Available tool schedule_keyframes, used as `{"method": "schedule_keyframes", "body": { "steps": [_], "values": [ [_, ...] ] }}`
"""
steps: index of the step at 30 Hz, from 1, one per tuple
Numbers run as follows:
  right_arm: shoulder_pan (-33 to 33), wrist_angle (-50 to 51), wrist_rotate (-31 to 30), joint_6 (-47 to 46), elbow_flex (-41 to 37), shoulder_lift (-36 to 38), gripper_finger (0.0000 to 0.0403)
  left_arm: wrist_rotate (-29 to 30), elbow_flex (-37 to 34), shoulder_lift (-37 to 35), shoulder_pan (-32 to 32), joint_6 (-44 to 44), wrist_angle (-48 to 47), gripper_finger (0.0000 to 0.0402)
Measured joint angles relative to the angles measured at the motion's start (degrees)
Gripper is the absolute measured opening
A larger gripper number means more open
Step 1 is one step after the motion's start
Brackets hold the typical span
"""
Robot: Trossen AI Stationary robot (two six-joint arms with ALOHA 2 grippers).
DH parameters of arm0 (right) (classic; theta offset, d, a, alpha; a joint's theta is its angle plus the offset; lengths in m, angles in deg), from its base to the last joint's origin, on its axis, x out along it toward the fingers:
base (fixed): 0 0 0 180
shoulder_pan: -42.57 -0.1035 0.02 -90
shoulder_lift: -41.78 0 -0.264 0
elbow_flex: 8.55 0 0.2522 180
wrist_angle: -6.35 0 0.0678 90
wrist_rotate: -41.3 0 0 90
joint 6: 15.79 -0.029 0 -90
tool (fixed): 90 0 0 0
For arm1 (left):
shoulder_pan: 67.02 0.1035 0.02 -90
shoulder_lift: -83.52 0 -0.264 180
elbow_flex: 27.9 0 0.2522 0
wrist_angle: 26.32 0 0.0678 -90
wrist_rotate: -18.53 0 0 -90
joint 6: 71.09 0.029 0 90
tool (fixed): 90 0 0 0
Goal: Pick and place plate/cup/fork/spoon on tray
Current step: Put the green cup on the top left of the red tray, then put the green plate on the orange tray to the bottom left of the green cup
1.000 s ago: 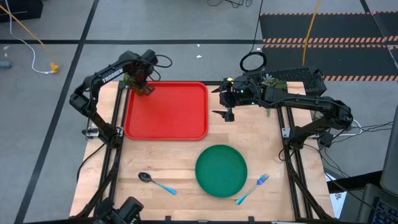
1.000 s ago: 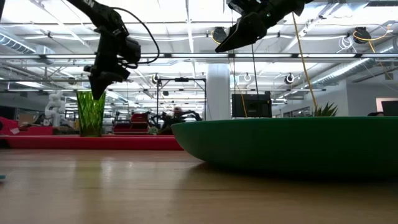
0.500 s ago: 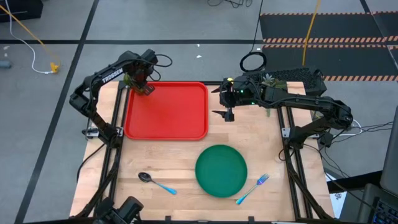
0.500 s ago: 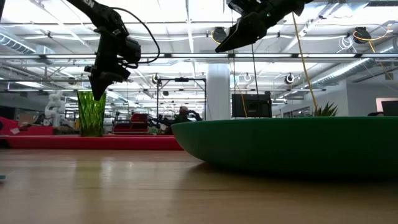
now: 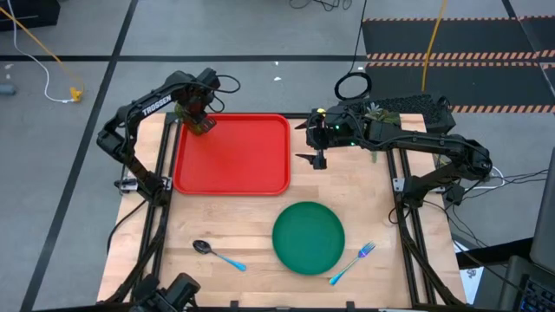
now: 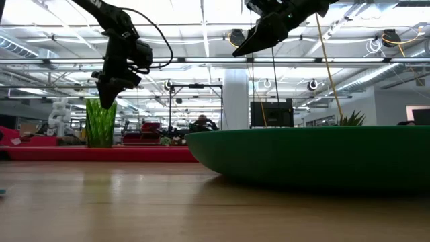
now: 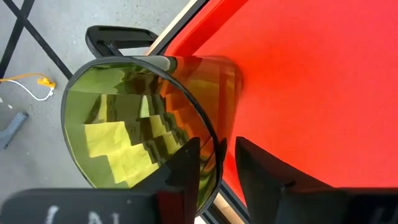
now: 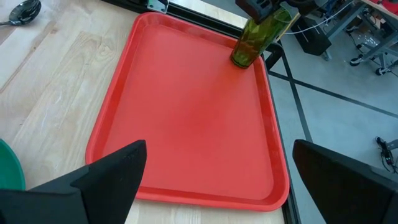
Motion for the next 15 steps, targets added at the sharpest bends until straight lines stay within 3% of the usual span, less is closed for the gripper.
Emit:
{"method": "schedule_keyframes", "body": {
  "steps": [9, 15],
  "values": [
    [0.0, -0.02, 0.02, 0.0, 0.0, 0.0, 0.0396, 0.37, 0.0, -0.47, -0.81, -0.4, -2.02, 0.012],
    [0.0, -0.02, 0.02, 0.0, 0.0, 0.0, 0.0396, 3.6, 0.02, -3.64, -3.25, -2.14, -2.56, 0.012]
  ]
}}
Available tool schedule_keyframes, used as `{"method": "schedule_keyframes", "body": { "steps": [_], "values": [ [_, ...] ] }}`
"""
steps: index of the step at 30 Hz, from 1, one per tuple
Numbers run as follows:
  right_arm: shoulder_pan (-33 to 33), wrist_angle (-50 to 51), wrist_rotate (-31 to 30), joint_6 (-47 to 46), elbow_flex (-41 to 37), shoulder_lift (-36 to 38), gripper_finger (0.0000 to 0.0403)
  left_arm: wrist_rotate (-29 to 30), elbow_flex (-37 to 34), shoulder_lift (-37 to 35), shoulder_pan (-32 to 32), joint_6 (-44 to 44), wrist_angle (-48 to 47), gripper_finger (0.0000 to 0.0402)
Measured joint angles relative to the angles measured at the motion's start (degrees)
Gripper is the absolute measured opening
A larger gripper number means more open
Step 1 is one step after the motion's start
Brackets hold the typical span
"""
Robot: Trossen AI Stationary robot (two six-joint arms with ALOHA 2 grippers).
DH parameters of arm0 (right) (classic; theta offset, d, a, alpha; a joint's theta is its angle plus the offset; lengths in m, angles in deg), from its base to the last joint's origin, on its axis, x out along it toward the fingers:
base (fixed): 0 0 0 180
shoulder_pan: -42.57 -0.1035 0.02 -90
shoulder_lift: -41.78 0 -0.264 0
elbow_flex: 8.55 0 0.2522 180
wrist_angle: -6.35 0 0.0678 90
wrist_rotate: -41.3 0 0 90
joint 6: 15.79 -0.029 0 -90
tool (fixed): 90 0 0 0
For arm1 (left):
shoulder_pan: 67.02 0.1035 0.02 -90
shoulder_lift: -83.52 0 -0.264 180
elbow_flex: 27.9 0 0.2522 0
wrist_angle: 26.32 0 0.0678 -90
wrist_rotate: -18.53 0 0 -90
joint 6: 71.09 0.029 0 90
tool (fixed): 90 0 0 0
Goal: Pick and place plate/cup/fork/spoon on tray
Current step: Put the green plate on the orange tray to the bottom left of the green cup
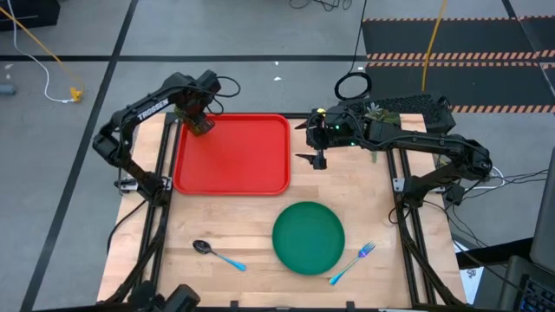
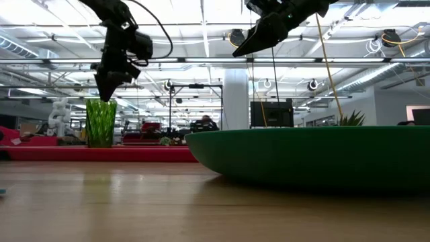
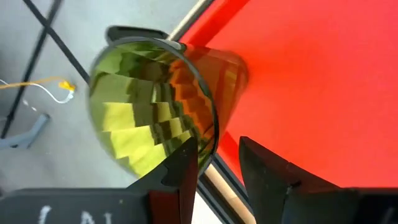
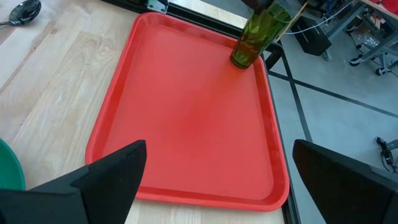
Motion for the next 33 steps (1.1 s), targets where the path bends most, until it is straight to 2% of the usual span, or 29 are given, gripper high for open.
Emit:
{"method": "schedule_keyframes", "body": {
  "steps": [10, 15, 23, 28, 33],
  "values": [
    [0.0, -0.04, 0.0, -0.64, 0.0, 0.0, 0.0396, 1.55, 0.0, -8.31, -4.01, -5.29, -1.37, 0.012],
    [0.0, -0.04, 0.0, -2.68, 0.0, 0.0, 0.0396, 1.54, 0.02, -12.22, -8.81, -8.96, -3.58, 0.012],
    [-1.94, 3.45, -0.04, -11.02, 0.02, 0.0, 0.0396, 1.56, 0.0, -18.05, -23.74, -15.71, -3.11, 0.012],
    [-6.33, 2.79, -0.41, -16.41, -3.32, 0.04, 0.0396, 2.44, -4.57, -21.36, -35.63, -17.75, 5.23, 0.012],
    [-13.08, 1.41, -7.87, -24.06, -6.46, 0.0, 0.0396, 2.5, -12.93, -23.51, -45.3, -17.52, 16.05, 0.012]
  ]
}}
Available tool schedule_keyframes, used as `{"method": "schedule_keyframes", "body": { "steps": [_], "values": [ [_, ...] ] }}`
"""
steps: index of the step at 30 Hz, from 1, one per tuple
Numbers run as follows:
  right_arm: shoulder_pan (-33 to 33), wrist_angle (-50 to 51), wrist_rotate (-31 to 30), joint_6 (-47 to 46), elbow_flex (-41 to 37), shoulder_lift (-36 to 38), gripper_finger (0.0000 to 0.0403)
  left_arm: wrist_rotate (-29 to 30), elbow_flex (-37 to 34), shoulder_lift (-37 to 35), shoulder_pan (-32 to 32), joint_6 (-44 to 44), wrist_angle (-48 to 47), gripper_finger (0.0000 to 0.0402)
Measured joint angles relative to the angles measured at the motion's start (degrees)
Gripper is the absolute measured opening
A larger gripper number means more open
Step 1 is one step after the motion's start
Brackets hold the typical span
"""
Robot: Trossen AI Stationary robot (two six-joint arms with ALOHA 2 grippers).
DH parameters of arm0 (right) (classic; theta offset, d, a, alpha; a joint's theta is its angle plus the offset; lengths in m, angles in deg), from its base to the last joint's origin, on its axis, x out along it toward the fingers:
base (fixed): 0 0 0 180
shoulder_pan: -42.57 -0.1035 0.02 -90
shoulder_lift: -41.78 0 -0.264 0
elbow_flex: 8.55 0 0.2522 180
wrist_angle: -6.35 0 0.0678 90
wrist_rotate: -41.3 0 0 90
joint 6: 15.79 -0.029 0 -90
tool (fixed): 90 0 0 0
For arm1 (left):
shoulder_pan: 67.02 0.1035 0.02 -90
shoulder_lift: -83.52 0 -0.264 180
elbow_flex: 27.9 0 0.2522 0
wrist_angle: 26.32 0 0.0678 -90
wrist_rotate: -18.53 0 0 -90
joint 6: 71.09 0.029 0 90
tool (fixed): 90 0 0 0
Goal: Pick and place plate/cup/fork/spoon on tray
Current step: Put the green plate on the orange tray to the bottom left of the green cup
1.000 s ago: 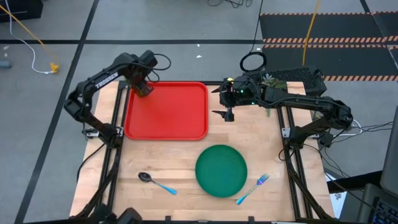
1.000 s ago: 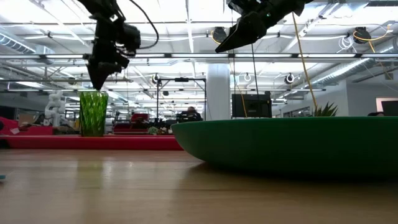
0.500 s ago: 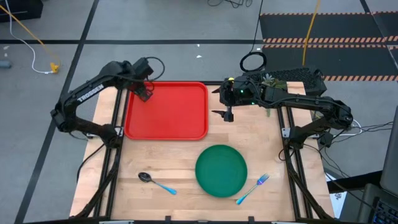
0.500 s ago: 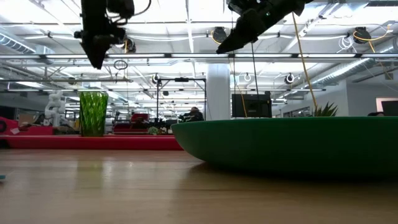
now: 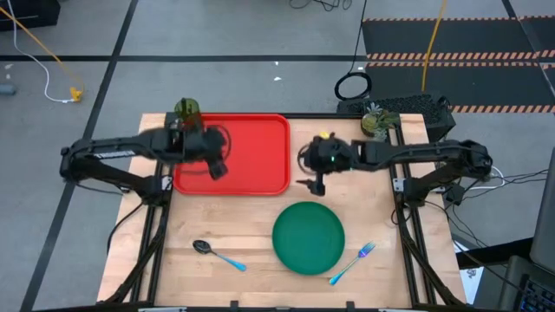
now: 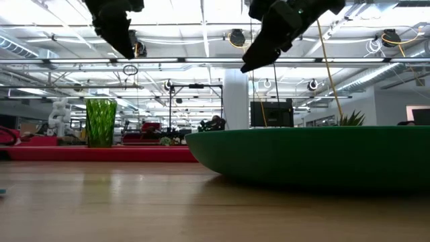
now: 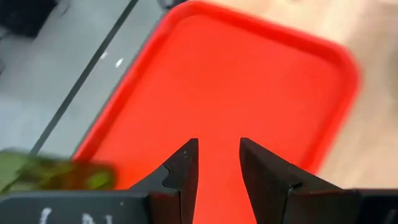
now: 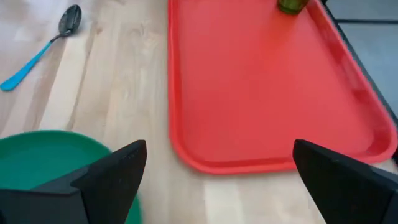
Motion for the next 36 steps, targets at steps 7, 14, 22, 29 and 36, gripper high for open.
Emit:
{"method": "schedule_keyframes", "body": {
  "steps": [7, 14, 22, 29, 36],
  "values": [
    [-11.51, -4.68, -8.19, -9.38, -1.04, -0.52, 0.0396, -0.02, -8.69, -0.41, -9.5, 1.35, 12.0, 0.012],
    [-25.5, -7.88, -22.06, -14.29, -1.1, -1.78, 0.0396, 0.03, -11.21, -0.42, -17.58, 1.24, 17.79, 0.012],
    [-37.32, -15.21, -31.04, -26.3, -1.05, -8.17, 0.0396, -0.04, -14.62, -0.39, -26.39, 2.4, 25.4, 0.012],
    [-40.45, -24.69, -31.21, -30.73, 0.93, -17.87, 0.0388, -0.05, -14.65, -0.39, -30.82, 2.38, 25.59, 0.012],
    [-43.71, -24.49, -30.64, -32.91, 7.32, -27.95, 0.0357, -0.04, -14.65, -0.39, -31.43, 6.59, 29.22, 0.012]
  ]
}}
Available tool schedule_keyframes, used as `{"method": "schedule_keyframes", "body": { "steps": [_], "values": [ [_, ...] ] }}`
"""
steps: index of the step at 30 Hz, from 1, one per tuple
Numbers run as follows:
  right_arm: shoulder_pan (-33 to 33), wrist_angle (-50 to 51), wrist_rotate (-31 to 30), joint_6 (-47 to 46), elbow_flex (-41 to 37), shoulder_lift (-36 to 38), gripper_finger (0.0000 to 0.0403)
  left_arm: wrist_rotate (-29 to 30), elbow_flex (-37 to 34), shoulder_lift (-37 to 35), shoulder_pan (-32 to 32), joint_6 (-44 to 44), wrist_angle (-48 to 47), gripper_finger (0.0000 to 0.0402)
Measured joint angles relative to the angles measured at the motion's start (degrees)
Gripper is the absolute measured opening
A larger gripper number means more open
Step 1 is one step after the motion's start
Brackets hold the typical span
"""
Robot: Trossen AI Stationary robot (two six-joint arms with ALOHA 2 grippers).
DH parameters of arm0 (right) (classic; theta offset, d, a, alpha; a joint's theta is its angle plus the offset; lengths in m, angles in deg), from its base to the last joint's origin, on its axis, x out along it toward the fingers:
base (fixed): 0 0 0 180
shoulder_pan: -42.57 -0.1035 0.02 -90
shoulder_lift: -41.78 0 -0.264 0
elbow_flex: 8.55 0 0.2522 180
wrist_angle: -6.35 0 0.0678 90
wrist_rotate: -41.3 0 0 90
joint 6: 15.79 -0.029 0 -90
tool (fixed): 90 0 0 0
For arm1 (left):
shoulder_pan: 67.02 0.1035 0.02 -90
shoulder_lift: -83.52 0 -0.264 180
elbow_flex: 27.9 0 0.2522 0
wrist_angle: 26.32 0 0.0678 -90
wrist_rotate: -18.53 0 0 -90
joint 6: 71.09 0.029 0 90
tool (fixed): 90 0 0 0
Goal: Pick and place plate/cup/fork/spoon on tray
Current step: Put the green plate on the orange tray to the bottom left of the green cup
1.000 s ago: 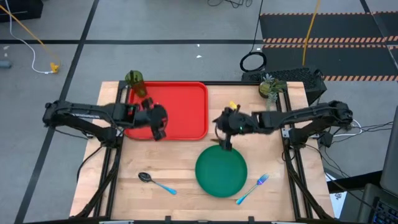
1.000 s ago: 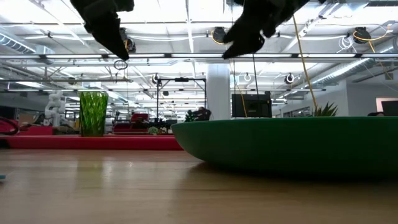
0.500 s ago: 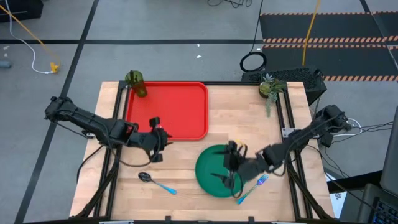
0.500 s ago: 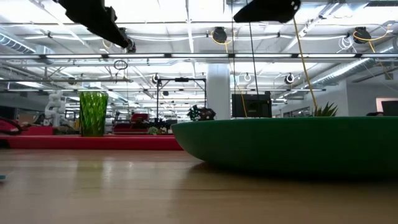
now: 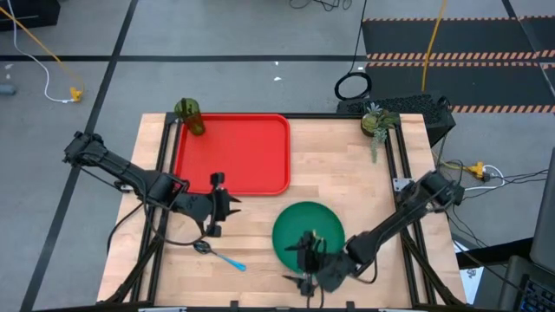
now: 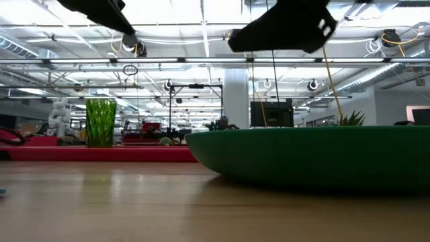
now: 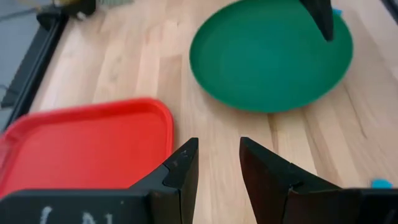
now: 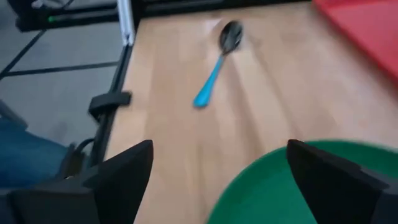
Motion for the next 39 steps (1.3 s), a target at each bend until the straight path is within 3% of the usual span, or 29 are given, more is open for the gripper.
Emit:
{"method": "schedule_keyframes", "body": {
  "steps": [9, 21, 29, 39],
  "values": [
    [-3.75, 17.69, -0.04, -8.55, 4.45, 0.38, 0.0316, 0.0, 0.0, 0.0, 2.58, 9.17, 8.87, 0.012],
    [-9.01, 27.35, 2.61, -20.56, 4.45, 1.04, 0.0312, 0.0, 0.0, 0.0, 6.79, 12.44, 14.2, 0.012],
    [-9.86, 32.22, 4.29, -20.04, 4.43, 1.04, 0.0312, -0.09, 0.0, 0.1, 7.27, 5.3, 12.05, 0.012],
    [-9.88, 36.36, 5.38, -11.41, 4.38, 1.04, 0.0301, -0.08, 0.0, 0.15, 4.04, -8.23, 10.73, 0.012]
  ]
}}
